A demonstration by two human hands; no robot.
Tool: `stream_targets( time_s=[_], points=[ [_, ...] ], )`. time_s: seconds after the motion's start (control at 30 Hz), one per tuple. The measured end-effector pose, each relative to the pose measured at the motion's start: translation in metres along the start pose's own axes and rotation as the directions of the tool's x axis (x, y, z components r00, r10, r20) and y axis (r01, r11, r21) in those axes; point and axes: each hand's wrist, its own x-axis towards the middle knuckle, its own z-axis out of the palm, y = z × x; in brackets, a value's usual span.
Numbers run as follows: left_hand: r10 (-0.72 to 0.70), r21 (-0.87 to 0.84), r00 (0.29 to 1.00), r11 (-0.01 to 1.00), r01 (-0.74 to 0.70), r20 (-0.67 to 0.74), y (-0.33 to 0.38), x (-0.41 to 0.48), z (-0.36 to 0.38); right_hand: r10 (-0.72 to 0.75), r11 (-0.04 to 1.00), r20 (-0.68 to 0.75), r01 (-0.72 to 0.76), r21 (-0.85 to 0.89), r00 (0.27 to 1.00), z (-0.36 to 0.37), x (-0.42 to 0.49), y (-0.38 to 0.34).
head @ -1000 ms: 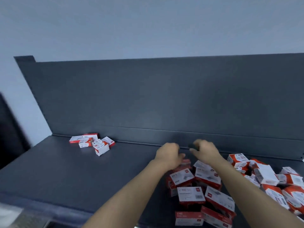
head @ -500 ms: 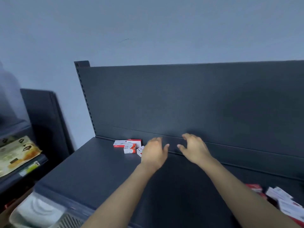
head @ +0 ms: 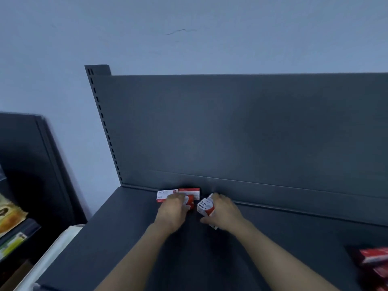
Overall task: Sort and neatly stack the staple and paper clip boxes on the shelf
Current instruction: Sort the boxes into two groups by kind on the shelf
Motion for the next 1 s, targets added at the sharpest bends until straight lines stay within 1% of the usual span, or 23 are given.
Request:
stream_targets(
  time_s=[0.1, 0.17, 0.27, 0.4, 0.47, 0.6, 0.67, 0.73, 0.87, 1.0],
  points=[
    [0.086, 0.083, 0.996, 0.993, -0.089, 0.032, -0.001, 0.011, 0.008, -0.004, 0.999, 0.002, 0.004, -0.051, 1.0, 0.002, 0.003, 0.004],
    [0.101, 0.152, 0.993, 0.982, -0.11, 0.067, -0.003, 0.014, 0.012, -0.002, 0.996, 0.031, 0.005, -0.084, 1.0, 0.001, 0.005, 0.008],
    [0.089, 0.204, 0.991, 0.973, -0.107, 0.096, -0.003, 0.012, 0.017, -0.005, 0.992, 0.068, 0.013, -0.122, 0.998, 0.0, 0.006, 0.011],
    [0.069, 0.232, 0.996, 0.969, -0.081, 0.059, -0.001, 0.012, 0.015, -0.017, 0.979, 0.076, 0.032, -0.201, 0.997, -0.002, 0.004, 0.013],
    [0.041, 0.185, 0.997, 0.981, -0.054, 0.071, 0.001, 0.01, 0.014, -0.035, 0.97, 0.091, 0.056, -0.238, 0.995, -0.003, 0.002, 0.014],
    [-0.059, -0.005, 0.995, 0.998, 0.06, 0.08, 0.0, 0.006, 0.007, -0.063, 0.964, 0.09, 0.084, -0.251, 0.994, -0.007, -0.002, 0.016],
    [-0.08, -0.082, 0.996, 0.993, 0.083, 0.035, 0.001, 0.006, -0.002, -0.058, 0.963, 0.083, 0.078, -0.256, 0.995, -0.011, -0.006, 0.018],
    [-0.103, -0.17, 0.994, 0.981, 0.094, -0.041, 0.006, 0.006, -0.015, -0.061, 0.961, 0.056, 0.074, -0.265, 0.997, -0.015, -0.012, 0.019],
    [-0.052, -0.226, 0.986, 0.974, 0.015, -0.157, 0.046, 0.007, -0.039, -0.071, 0.969, -0.026, 0.063, -0.237, 0.997, -0.038, -0.031, 0.029],
    [0.061, -0.296, 0.981, 0.948, -0.114, -0.182, 0.119, 0.006, -0.042, -0.016, 0.983, -0.126, -0.007, -0.182, 0.992, -0.085, -0.055, 0.053]
  ],
)
